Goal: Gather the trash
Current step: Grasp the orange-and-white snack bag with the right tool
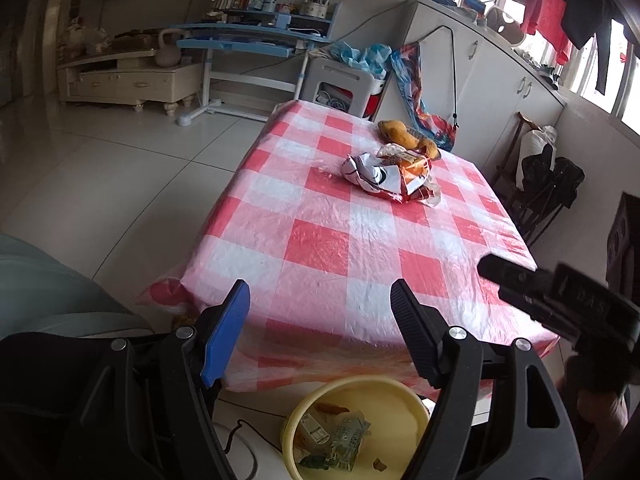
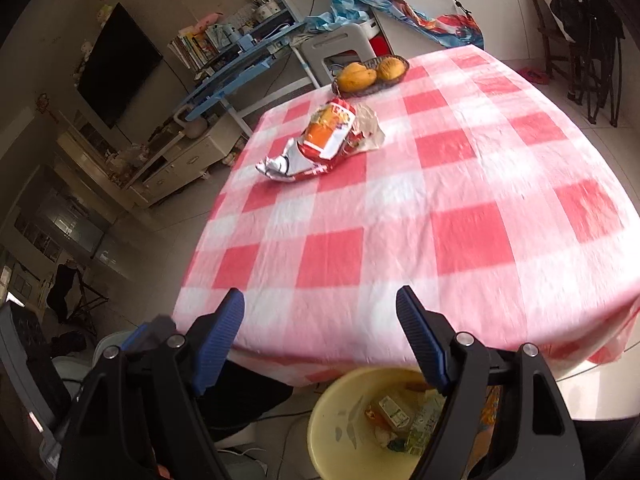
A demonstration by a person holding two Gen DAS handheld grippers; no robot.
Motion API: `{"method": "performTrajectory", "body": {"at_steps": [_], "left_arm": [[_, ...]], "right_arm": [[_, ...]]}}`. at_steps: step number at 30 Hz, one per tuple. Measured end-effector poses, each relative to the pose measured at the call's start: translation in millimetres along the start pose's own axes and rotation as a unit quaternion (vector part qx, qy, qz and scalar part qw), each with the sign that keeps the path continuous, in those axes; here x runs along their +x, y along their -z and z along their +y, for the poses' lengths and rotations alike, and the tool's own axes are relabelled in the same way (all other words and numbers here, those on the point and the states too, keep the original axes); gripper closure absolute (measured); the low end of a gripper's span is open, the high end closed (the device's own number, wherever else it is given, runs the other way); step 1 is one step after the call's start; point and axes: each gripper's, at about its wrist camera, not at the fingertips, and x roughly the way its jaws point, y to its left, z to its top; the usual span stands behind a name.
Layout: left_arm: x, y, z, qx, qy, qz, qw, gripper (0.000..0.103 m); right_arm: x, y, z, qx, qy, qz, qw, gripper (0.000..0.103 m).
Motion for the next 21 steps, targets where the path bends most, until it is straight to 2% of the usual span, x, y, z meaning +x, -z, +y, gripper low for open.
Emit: {"method": "performTrajectory", "body": {"at_steps": [5, 11, 15, 16, 17, 19, 21], "left_arm": [[3.0, -5.7, 1.7, -0.007, -0.004, -0.008, 0.9999, 0.032], [14.6, -10.7, 2.9, -0.025, 0.003, 0.003, 0.9997, 0.03], [17.9, -12.3, 9.0, -0.044, 0.007, 0.01, 0.999, 0.029], [18.6, -12.8, 10.5, -0.048, 0.007, 0.012, 0.9988, 0.029], [18.6, -12.9, 12.2, -0.051, 0.006, 0.012, 0.9986, 0.029], [19.7, -14.0, 15.5, -0.059, 0.005, 0.013, 0.9982, 0.029], [21.8, -14.8, 17.3, -0.064, 0.004, 0.014, 0.9978, 0.028]], "right_arm": [[36.3, -50.0, 10.7, 0.005, -0.002, -0.004, 1.0, 0.028], [100.6, -89.0, 15.7, 0.062, -0.011, 0.013, 0.998, 0.028], [141.4, -103.0, 15.3, 0.076, 0.026, 0.032, 0.996, 0.03], [146.7, -103.7, 13.7, 0.073, 0.032, 0.034, 0.996, 0.041], [148.2, -103.9, 13.5, 0.064, 0.039, 0.036, 0.997, 0.058], [145.9, -100.8, 12.4, 0.043, 0.031, 0.047, 0.997, 0.068], [136.2, -96.1, 10.3, 0.009, 0.025, 0.057, 0.998, 0.072]]}}
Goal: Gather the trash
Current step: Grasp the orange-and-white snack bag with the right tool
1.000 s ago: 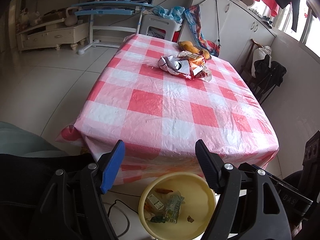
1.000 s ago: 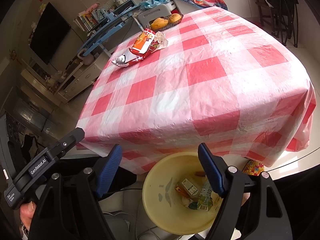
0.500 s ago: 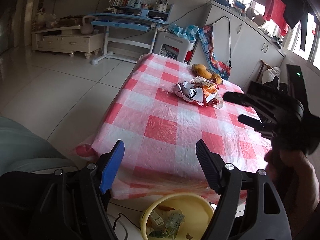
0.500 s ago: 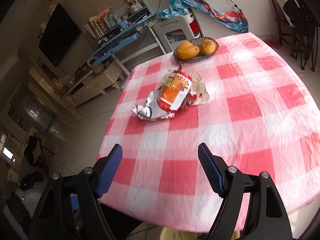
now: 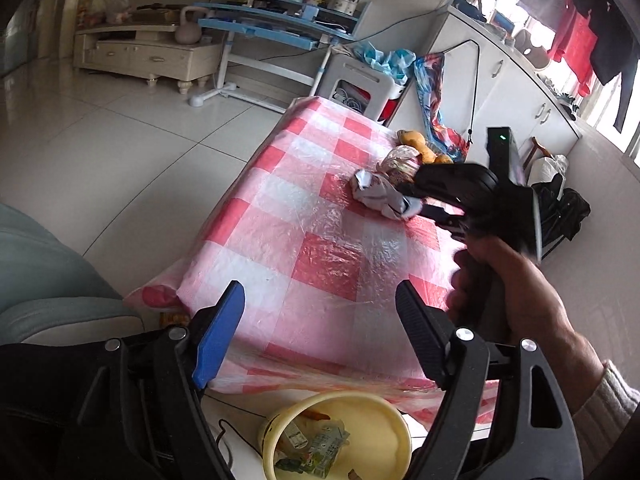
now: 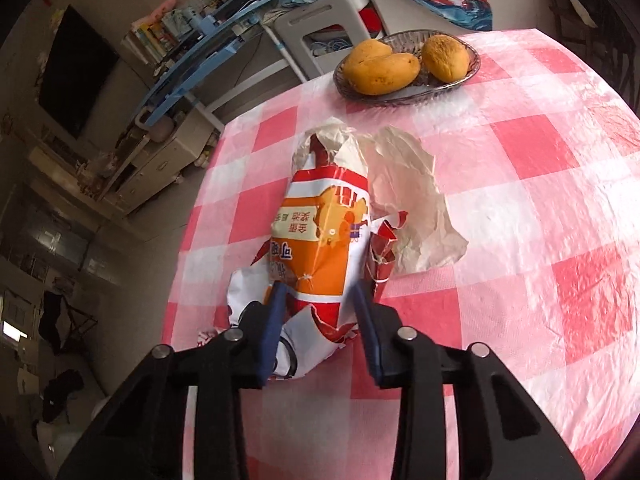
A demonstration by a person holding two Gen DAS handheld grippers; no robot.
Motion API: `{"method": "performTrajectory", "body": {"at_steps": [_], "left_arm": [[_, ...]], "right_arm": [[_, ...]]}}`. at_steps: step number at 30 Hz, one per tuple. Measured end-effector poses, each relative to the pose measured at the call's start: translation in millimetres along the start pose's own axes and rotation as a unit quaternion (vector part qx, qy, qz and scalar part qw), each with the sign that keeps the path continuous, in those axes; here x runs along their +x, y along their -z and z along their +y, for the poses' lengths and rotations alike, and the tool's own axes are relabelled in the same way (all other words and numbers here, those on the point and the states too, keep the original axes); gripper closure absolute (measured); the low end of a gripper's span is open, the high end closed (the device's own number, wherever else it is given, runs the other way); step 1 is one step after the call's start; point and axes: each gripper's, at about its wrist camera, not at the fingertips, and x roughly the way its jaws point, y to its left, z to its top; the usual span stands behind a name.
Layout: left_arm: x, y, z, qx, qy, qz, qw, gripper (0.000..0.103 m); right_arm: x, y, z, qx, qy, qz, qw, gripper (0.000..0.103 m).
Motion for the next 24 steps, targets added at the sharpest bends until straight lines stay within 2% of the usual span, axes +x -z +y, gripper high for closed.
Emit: {"method": "performTrajectory", "body": {"at_steps": [2, 5, 9, 12, 15, 19, 24], "left_arm": [[2.4, 0.2, 0.3, -0.001, 0.001, 0.005, 1.0, 0.028], [4.6, 3.8, -3.3, 0.007, 0.001, 0.009, 0.9999, 0.028], [4.4, 8.8, -11.7, 0.032, 0.0, 0.008, 0.9995, 0.028], [4.7, 10.2, -18.4, 0.049, 0.007, 0.01, 0.9987, 0.028], [2.8, 10.9, -29.3, 0.074, 0.012, 0.009, 0.9971, 0.028], [-1.8, 12.3, -44.9, 0.107, 0.01, 0.002, 0.9942, 0.028], [-5.2, 10.9, -54.2, 0.128, -0.003, -0.009, 0.9917, 0.028]], "right_arm": [[-15.3, 5.9, -7.8, -0.022, -0.003, 0.007, 1.0, 0.079], [-46.6, 15.4, -30.7, -0.023, -0.013, 0.008, 1.0, 0.085], [-84.6, 32.0, -64.1, -0.009, -0.021, 0.015, 1.0, 0.086], [-109.5, 34.0, -79.8, 0.004, -0.031, 0.001, 1.0, 0.086], [-114.9, 32.9, -89.6, 0.009, -0.02, -0.004, 1.0, 0.086], [-106.5, 38.3, -104.9, 0.043, -0.038, 0.014, 0.998, 0.086], [-109.4, 40.3, -104.8, 0.041, -0.053, 0.015, 0.998, 0.085]]}}
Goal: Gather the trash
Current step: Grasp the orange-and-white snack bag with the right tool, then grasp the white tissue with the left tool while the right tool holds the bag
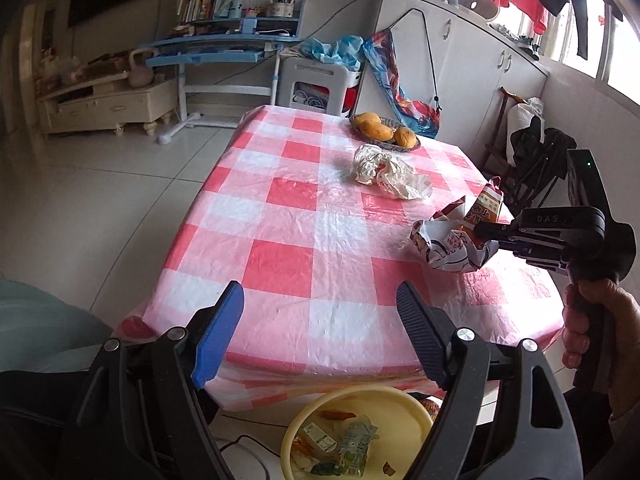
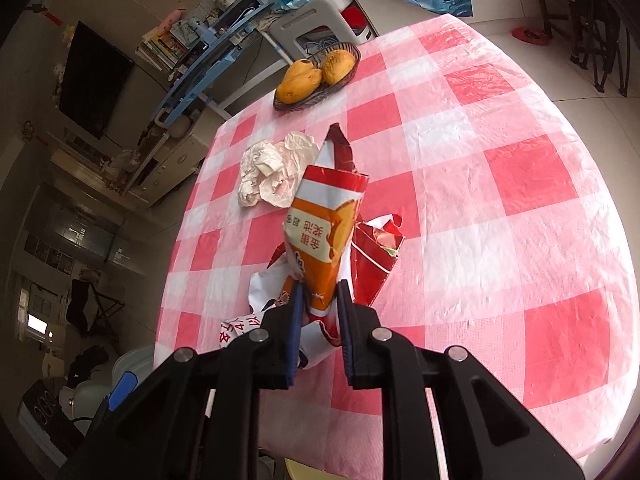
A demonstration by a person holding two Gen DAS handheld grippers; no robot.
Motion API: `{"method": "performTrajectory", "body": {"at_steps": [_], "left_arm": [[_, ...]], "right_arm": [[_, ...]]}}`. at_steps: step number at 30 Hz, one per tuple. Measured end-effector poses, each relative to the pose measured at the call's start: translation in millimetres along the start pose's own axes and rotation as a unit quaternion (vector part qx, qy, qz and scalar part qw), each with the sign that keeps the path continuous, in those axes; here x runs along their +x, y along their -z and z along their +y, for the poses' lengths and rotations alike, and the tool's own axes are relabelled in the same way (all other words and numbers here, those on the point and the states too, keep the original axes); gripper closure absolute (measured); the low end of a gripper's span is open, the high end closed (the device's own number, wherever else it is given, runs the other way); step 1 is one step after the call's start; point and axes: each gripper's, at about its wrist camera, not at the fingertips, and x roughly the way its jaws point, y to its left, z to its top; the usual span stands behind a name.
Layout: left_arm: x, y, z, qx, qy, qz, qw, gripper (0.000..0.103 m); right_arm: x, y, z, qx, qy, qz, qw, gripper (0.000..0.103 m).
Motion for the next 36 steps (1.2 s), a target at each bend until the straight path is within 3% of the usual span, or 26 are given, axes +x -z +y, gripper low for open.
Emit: {"method": "performTrajectory", "body": {"at_steps": [14, 18, 20, 29, 35, 36], "left_arm": [[20.0, -18.7, -27.9, 0.046, -0.012, -0.005, 0.9989, 0.028], [35.5, -34.8, -38.0, 0.052, -0.008, -0.004, 0.9986, 0.027], [49.6, -49.5, -43.3, 0.055, -0.005, -0.001, 0.9985, 0.022], [157.1, -116.7, -84.7, 0.05, 0.008, 0.043, 0.9978, 0.022], [226.4, -135.5, -106.0, 0.069, -0.016, 0.088, 0.9936, 0.022], [235.2, -135.3, -107.1, 0.076, -0.019, 0.093, 0.9926, 0.035]], "right_arm": [[-23.2, 2.1, -7.3, 0.01, -0.04, -0.02, 0.999, 0.085], [-32.9, 1.2, -5.1, -0.005, -0.033, -0.034, 0.999, 0.085], [-37.6, 0.8, -4.1, -0.012, -0.029, -0.042, 0.999, 0.085], [-39.3, 0.9, -7.4, -0.019, -0.024, -0.045, 0.999, 0.085], [-40.2, -1.5, -14.6, -0.013, -0.022, -0.047, 0.999, 0.085], [-40.5, -1.9, -16.4, -0.011, -0.022, -0.048, 0.999, 0.085]]}}
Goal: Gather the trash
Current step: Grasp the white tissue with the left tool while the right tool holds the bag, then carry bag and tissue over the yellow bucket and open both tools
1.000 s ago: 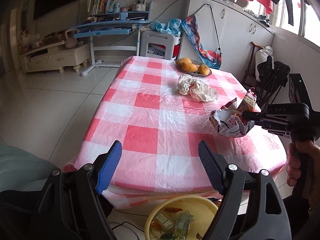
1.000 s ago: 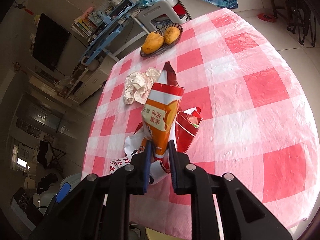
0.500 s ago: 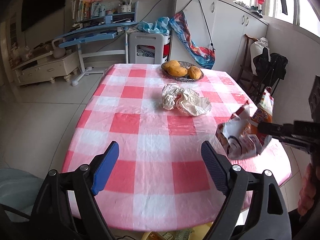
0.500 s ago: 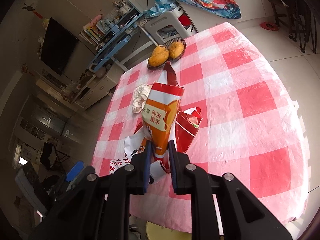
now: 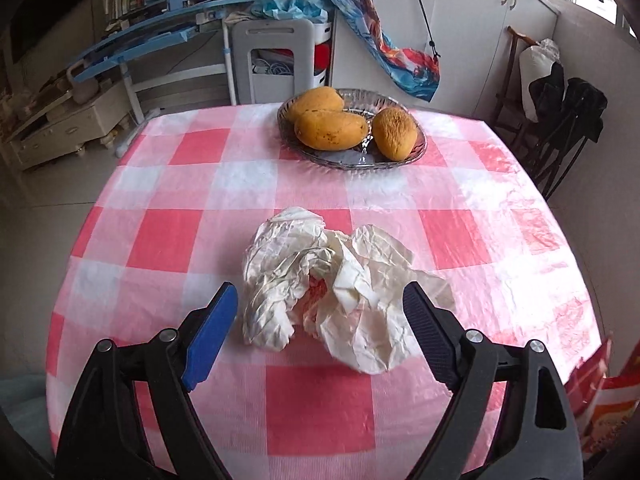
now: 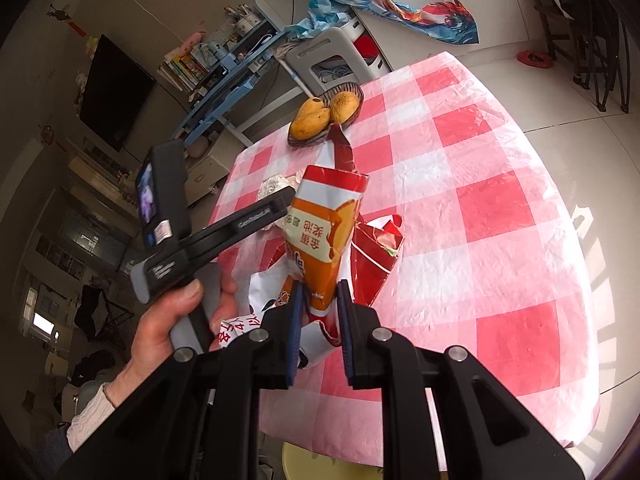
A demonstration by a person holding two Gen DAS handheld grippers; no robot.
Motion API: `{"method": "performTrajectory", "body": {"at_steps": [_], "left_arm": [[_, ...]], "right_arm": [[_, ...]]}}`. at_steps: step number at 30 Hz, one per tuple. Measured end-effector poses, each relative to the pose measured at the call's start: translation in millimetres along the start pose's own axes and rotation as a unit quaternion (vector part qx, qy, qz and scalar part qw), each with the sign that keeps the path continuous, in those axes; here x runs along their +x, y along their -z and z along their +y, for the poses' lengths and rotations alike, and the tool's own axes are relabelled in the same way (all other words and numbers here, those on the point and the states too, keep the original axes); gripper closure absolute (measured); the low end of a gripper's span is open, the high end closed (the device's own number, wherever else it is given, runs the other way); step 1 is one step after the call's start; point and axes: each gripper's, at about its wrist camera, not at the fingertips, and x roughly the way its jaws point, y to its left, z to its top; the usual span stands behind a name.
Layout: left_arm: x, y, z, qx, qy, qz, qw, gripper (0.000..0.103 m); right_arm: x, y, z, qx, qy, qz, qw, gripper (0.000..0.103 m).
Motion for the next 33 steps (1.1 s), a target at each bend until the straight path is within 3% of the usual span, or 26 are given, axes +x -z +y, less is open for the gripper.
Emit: {"method": "performTrajectory", "body": {"at_steps": [1, 5, 15, 23, 33], "left_arm": [[5.7, -0.3, -0.3, 0.007, 0.0, 0.005, 1.0, 0.061], [-3.5, 3.7, 10.0, -0.004, 0.023, -0.01, 0.9997, 0.071], [-115.6, 82.1, 70.9, -0.068, 0.066, -0.06, 0.9937, 0.072], [-192.8, 154.8, 95.9, -0.08, 0.062, -0.078, 0.9918, 0.072], [-229.5, 219.3, 99.6, -0.073, 0.075, -0.076, 0.9916, 0.072]], "right_arm": [[-0.2, 0.0, -1.2, 0.002, 0.001, -0.001, 1.0, 0.085], [0.6, -1.6, -4.6, 0.008, -0.003, -0.001, 1.0, 0.085], [-7.1, 3.5, 16.5, -0.013, -0.026, -0.014, 0.999, 0.085], [-26.8, 30.6, 55.3, -0.087, -0.007, -0.051, 0.995, 0.085], [-52.2, 90.1, 57.5, -0.09, 0.015, -0.078, 0.993, 0.085]]}}
